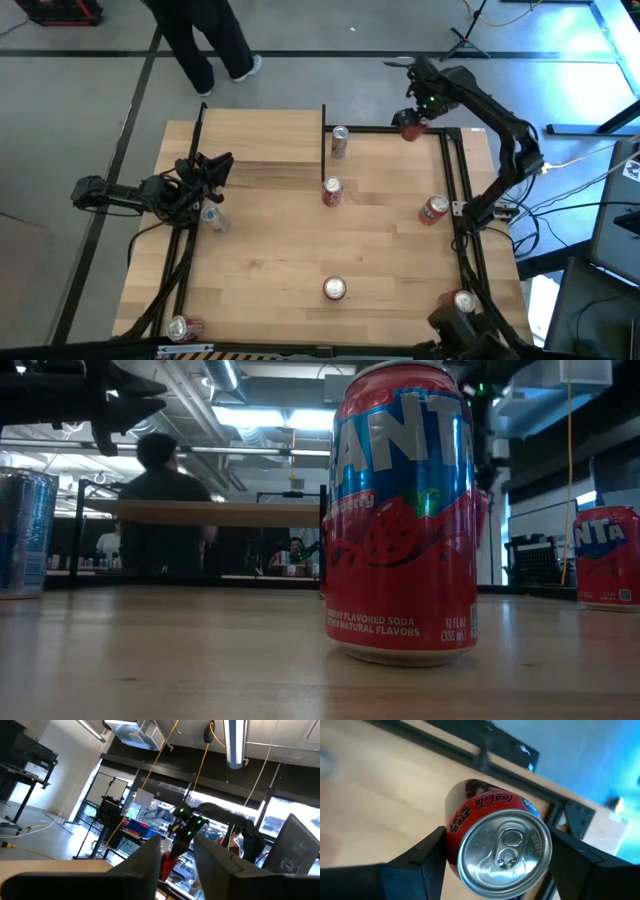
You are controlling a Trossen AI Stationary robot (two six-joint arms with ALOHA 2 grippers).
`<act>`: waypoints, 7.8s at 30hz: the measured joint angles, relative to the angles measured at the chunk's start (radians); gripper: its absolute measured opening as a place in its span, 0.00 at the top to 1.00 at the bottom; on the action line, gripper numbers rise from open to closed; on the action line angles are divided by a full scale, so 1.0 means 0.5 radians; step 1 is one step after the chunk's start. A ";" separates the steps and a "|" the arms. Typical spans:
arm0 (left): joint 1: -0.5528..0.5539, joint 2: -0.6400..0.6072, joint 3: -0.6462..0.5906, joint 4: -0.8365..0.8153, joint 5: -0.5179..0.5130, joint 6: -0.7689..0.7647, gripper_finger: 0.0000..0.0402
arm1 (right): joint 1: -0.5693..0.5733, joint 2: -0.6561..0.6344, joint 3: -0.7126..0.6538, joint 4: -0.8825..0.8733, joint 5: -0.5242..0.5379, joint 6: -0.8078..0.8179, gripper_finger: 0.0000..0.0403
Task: Place canned beverage on shelf
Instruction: Put the top red-black soda can on the shelf
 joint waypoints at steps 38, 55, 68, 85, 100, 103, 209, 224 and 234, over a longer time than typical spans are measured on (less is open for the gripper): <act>0.000 0.000 0.002 -0.006 0.024 0.040 0.54 | 1.188 0.277 -0.235 0.228 -0.101 0.428 0.34; 0.000 -0.001 0.002 -0.005 0.023 0.041 0.54 | 1.186 0.273 -0.353 0.262 -0.016 0.472 0.33; 0.001 0.000 0.002 -0.005 0.008 0.042 0.54 | 1.188 0.291 -0.369 0.258 -0.028 0.495 0.15; 0.000 -0.001 0.002 -0.005 0.008 0.041 0.54 | 1.185 -0.050 -0.432 0.329 -0.049 0.469 0.08; 0.000 -0.001 0.002 -0.005 -0.006 0.042 0.54 | 1.186 -0.059 -0.827 0.691 0.027 0.546 0.08; 0.000 0.000 0.002 -0.005 -0.003 0.059 0.54 | 1.186 -0.059 -0.868 0.761 0.027 0.545 0.09; 1.313 2.092 1.964 -2.095 1.247 0.162 0.43 | 1.094 0.911 1.482 0.459 -0.446 -0.168 0.34; 1.315 2.175 1.966 -1.968 1.313 0.167 0.48 | 1.089 0.915 1.481 0.631 -0.480 -0.198 0.34; 1.315 2.173 1.962 -1.963 1.328 0.238 0.48 | 1.091 0.959 1.482 0.761 -0.455 -0.256 0.34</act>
